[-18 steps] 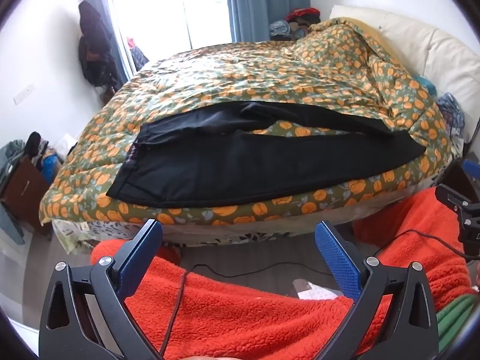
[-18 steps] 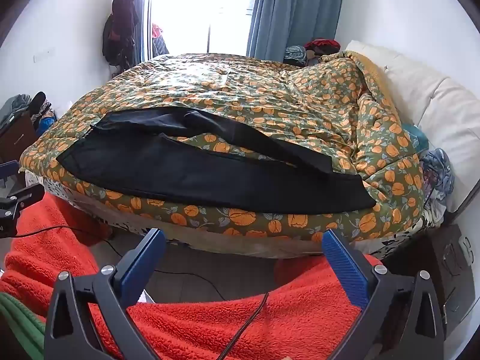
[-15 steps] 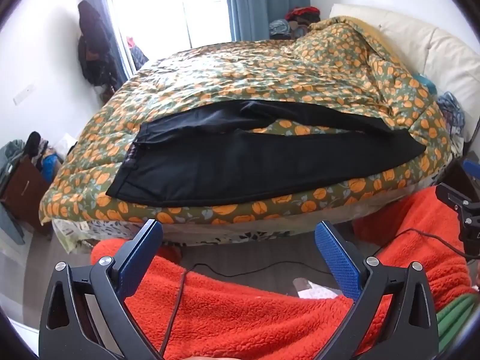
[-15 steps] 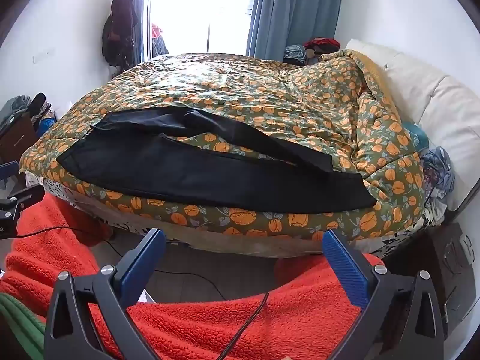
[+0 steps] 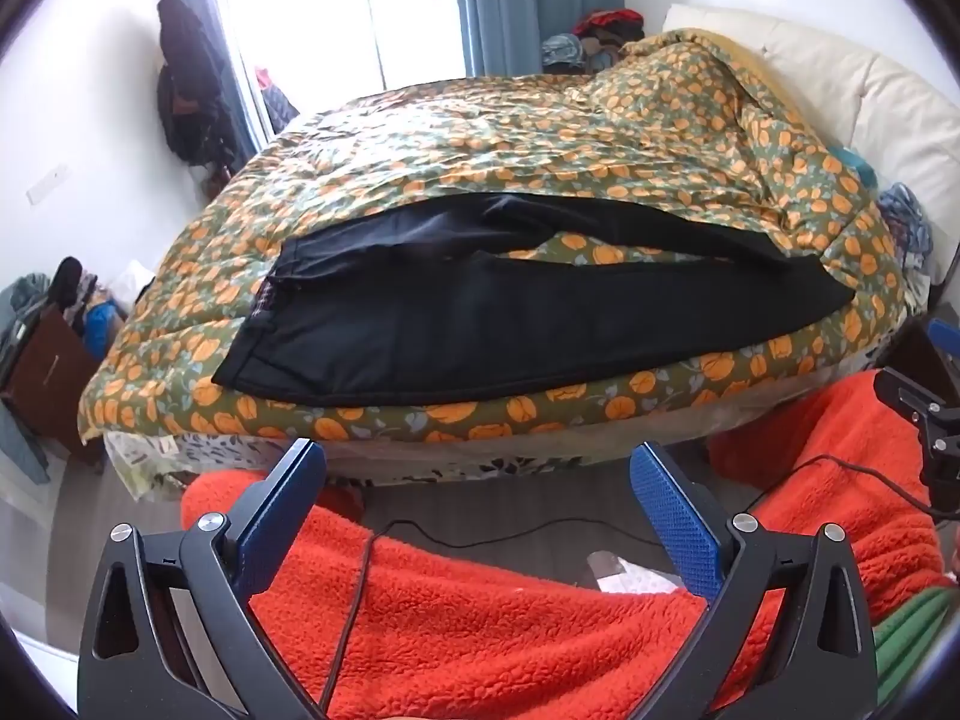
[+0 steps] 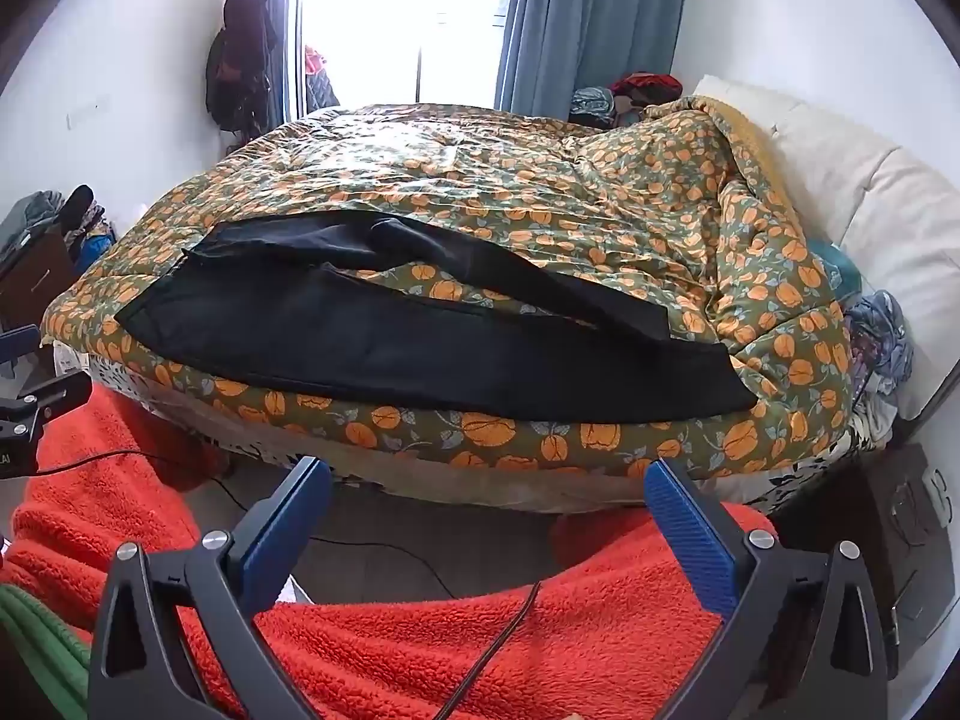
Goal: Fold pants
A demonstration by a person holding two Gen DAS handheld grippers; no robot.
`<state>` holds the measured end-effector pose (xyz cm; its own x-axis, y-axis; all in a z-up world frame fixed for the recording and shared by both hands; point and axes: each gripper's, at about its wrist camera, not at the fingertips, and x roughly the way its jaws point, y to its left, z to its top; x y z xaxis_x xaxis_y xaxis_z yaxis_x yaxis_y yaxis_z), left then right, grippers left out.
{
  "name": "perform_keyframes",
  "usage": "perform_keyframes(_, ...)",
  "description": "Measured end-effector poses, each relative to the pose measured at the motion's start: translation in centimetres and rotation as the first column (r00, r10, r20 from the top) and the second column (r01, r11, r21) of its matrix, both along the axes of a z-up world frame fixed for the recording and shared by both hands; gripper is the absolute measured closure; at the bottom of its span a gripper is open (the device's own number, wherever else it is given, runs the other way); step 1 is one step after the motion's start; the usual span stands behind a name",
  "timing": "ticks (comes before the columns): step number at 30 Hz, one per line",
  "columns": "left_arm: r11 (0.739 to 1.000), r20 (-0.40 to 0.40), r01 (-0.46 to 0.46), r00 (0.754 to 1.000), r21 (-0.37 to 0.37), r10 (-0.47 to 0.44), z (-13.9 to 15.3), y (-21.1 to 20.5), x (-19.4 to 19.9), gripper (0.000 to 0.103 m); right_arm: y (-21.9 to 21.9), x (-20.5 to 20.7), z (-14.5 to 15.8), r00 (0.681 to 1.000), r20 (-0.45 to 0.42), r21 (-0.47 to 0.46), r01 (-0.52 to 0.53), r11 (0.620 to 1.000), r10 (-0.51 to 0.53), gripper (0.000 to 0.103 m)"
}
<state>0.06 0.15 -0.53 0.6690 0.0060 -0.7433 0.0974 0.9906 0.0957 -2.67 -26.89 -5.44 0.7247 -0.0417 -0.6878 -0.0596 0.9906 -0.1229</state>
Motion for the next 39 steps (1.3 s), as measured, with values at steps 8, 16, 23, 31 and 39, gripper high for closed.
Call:
perform_keyframes(8, 1.000, -0.003, 0.000, 1.000, -0.002, 0.000, -0.08, 0.15, 0.07, 0.001, 0.36, 0.12, -0.06, 1.000, -0.003, -0.006, -0.004, 1.000, 0.004, 0.000)
perform_keyframes(16, 1.000, -0.005, -0.001, 1.000, -0.002, 0.001, -0.09, 0.19, 0.11, 0.001, 0.35, 0.11, -0.10, 1.000, -0.004, -0.005, -0.004, 1.000, 0.004, 0.000)
perform_keyframes(23, 1.000, -0.006, -0.001, 1.000, -0.001, 0.001, -0.16, 0.13, 0.09, 0.001, 0.33, 0.12, -0.12, 1.000, -0.004, -0.005, -0.004, 1.000, 0.003, 0.000)
perform_keyframes(31, 1.000, -0.007, 0.000, 1.000, 0.000, 0.000, -0.12, 0.15, 0.15, 0.001, 0.34, 0.11, -0.17, 1.000, -0.006, -0.004, -0.003, 1.000, 0.003, 0.000)
perform_keyframes(39, 1.000, -0.007, -0.001, 1.000, 0.001, 0.001, -0.10, 0.12, 0.18, 0.001, 0.26, 0.12, -0.16, 1.000, -0.006, -0.004, -0.004, 1.000, 0.004, 0.000)
